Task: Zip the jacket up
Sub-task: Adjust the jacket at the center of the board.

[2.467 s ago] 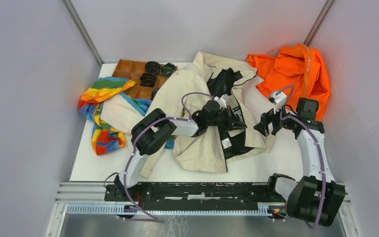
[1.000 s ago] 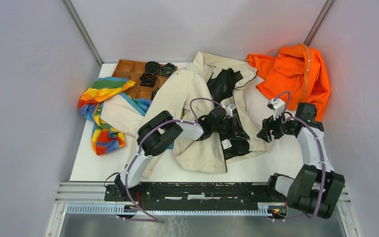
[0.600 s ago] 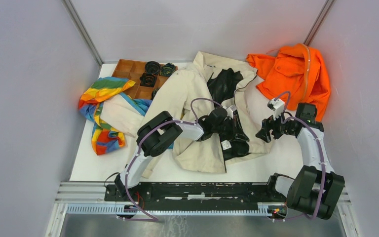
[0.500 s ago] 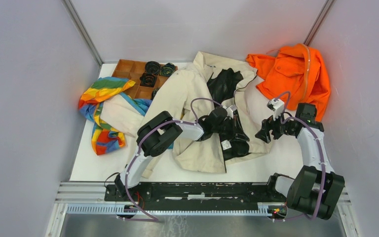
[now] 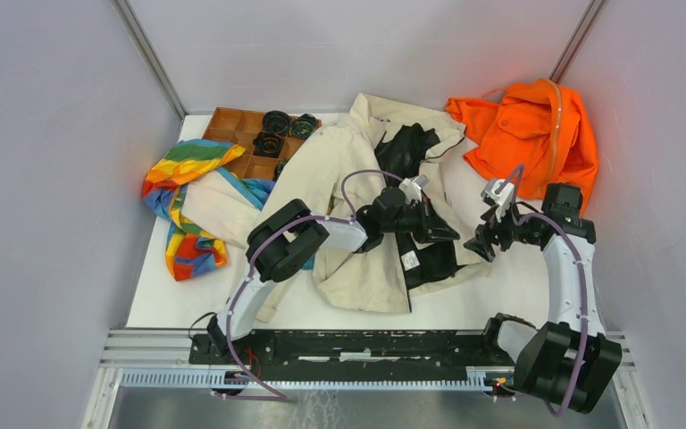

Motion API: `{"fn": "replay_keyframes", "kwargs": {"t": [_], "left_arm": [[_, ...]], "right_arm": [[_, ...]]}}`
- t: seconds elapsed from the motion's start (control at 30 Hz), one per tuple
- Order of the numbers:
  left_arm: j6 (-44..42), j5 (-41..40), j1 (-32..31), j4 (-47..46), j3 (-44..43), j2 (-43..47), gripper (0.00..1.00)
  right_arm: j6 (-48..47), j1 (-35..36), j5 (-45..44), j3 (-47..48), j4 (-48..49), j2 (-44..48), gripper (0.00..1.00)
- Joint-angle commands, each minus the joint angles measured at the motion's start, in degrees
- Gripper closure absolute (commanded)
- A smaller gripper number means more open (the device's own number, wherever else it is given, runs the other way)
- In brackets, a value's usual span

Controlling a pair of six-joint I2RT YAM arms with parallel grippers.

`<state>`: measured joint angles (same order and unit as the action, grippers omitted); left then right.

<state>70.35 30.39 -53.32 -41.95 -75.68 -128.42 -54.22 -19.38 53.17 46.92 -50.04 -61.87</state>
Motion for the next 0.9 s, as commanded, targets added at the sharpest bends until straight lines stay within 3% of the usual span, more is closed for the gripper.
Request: {"fn": "replay_keyframes", "kwargs": {"t": [0.0, 0.1, 0.2, 0.53, 0.73, 0.87], "left_arm": [[5.15, 0.08, 0.49, -6.52, -1.72, 0.91, 0.98], [5.01, 0.06, 0.87, -6.08, -2.28, 0.66, 0.98], [4.51, 0.44, 1.35, -5.34, -2.92, 0.15, 0.98], [5.84, 1.26, 1.66, -5.02, -5.29, -1.48, 0.98], [6.80, 2.31, 1.65, -4.46, -7.12, -2.48, 0.98], [7.10, 2.61, 1.69, -4.37, -7.39, -2.51, 0.98]], "right_arm": [[-21.04, -0.40, 2.15, 3.01, -6.00, 3.04, 0.04], [-33.01, -0.49, 0.37, 0.54, -6.10, 5.41, 0.02], [-37.32, -0.53, -1.48, -1.11, -3.16, 6.06, 0.02], [-59.17, -0.58, -0.54, -3.61, -12.97, 1.99, 0.02], [-58.55, -0.49, -0.08, -6.05, -11.11, 3.07, 0.02], [-48.48, -0.53, -1.16, -10.07, 0.98, 6.16, 0.02]]}}
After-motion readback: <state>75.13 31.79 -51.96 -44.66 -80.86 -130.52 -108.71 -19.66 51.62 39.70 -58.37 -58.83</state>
